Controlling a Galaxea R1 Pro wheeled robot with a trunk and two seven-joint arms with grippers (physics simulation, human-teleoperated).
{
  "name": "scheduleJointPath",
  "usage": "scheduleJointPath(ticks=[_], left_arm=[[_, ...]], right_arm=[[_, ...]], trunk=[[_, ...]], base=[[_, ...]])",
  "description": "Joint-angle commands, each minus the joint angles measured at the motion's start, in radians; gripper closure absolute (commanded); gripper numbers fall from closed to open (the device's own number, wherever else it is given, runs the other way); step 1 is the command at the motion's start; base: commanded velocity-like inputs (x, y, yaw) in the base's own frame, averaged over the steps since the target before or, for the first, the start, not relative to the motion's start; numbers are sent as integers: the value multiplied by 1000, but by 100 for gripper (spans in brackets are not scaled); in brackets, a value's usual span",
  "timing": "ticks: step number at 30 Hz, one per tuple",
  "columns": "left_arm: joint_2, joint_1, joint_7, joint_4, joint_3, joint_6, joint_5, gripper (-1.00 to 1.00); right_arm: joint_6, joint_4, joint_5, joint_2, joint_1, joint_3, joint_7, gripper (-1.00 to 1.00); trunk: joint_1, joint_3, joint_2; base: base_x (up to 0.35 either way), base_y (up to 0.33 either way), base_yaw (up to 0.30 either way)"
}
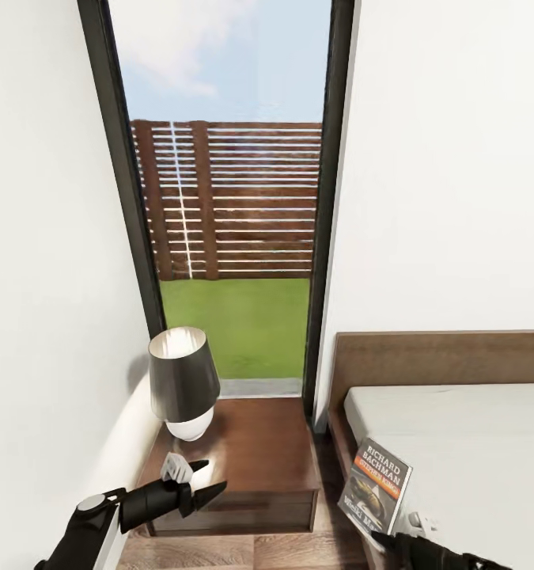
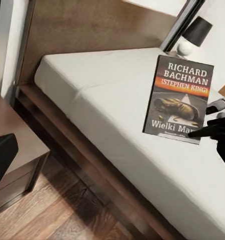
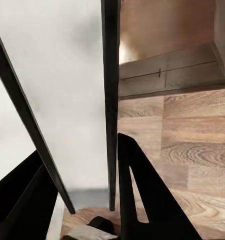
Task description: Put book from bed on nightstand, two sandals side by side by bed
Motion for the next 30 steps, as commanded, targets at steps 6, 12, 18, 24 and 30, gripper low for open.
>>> scheduleJointPath(ticks=[6,12,18,24,30], left_arm=[[-1,-1,1,26,2,9,-5,-100],[-1,-1,2,32,2,9,-6,-100],[-1,-1,2,32,2,9,-5,-100],[-6,-1,1,33,2,8,-4,-100],[-27,-1,0,33,3,9,-3,-100]], right_arm=[[430,-481,-9,-7,-1,-1,0,100],[740,-736,-10,-8,-1,-102,0,100],[798,-800,-11,-7,-1,-134,0,100],[811,-784,-10,32,-4,-128,-2,100],[815,-524,-1,333,-19,-127,-8,100]], trunk=[[0,-2,-1],[0,-2,-1],[0,-2,-1],[0,-2,-1],[0,-2,-1]], base=[[0,0,0],[0,0,0],[0,0,0],[0,0,0],[0,0,0]])
